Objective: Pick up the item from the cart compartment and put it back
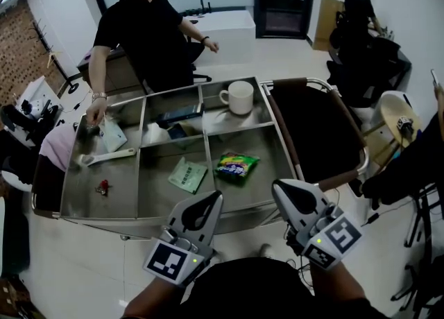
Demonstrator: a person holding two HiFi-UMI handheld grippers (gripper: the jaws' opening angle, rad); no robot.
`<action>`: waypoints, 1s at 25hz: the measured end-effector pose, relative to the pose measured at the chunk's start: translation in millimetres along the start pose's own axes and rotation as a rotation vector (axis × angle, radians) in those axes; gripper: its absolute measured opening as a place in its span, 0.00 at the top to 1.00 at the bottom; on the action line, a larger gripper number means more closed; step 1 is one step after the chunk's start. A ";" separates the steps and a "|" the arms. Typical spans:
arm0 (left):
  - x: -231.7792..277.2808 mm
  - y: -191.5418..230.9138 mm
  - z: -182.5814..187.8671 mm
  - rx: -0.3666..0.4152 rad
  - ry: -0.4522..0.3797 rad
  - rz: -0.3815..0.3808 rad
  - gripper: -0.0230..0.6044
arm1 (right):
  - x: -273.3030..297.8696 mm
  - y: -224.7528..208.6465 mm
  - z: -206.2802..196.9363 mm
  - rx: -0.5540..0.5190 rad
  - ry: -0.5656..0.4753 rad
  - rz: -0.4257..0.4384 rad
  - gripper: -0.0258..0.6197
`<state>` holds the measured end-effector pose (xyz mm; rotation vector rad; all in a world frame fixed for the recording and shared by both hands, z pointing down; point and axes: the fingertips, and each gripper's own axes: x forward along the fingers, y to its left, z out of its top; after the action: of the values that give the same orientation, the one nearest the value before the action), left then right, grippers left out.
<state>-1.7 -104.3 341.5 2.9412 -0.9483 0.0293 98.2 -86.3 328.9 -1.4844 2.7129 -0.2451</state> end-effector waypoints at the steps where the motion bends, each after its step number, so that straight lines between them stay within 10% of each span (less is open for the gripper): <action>1: 0.1 0.2 -0.4 -0.001 0.001 0.001 0.96 | -1.7 1.6 -2.3 0.001 0.005 0.000 0.94; 25: -3.7 -0.6 -0.8 0.005 -0.005 0.006 0.96 | 2.1 -3.7 -21.3 0.018 0.018 -0.028 0.94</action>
<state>-4.4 -101.5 342.1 2.9443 -0.9585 0.0244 97.8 -87.4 350.6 -1.5232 2.6978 -0.2846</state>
